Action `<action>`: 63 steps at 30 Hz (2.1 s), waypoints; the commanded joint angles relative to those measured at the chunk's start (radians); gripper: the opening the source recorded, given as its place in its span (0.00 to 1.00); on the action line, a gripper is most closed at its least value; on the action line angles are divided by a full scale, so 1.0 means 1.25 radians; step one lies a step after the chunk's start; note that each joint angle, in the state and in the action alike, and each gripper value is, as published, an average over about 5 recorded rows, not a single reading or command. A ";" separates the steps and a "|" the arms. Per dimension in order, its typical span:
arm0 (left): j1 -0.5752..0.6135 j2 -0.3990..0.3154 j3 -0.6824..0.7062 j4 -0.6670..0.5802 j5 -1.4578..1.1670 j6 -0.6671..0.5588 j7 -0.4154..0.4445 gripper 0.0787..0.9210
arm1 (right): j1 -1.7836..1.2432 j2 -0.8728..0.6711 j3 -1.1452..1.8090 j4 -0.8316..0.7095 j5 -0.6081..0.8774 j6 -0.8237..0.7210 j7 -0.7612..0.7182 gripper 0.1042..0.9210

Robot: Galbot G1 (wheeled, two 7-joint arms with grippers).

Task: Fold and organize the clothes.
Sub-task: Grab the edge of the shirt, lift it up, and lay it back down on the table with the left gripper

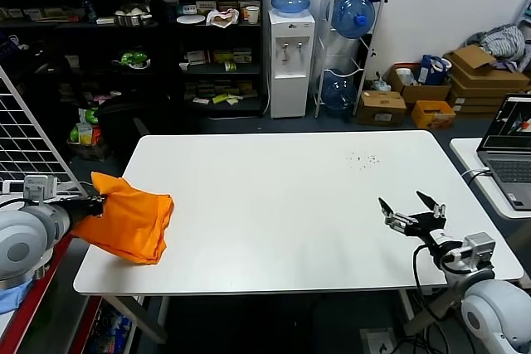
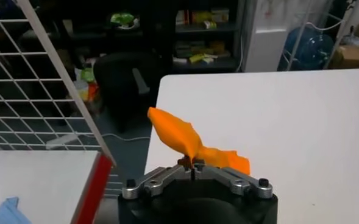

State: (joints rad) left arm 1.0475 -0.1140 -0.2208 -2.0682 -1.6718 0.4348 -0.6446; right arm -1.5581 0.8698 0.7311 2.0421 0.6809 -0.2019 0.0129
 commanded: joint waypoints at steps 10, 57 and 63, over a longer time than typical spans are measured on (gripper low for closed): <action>-0.392 -0.318 0.358 -0.103 -0.215 -0.035 -0.209 0.02 | -0.056 0.046 0.071 -0.105 -0.072 0.274 -0.091 1.00; -0.531 -1.072 0.600 0.437 0.043 -0.086 -0.254 0.02 | -0.057 0.129 0.048 0.022 -0.117 0.205 -0.028 1.00; -0.533 -1.069 0.607 0.432 0.043 -0.085 -0.250 0.02 | -0.063 0.131 0.047 0.025 -0.120 0.207 -0.029 1.00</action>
State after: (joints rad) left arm 0.3849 -1.4338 0.5241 -1.5457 -1.6306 0.3275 -0.9617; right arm -1.6329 1.0305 0.7913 2.0688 0.5337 0.0553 -0.0225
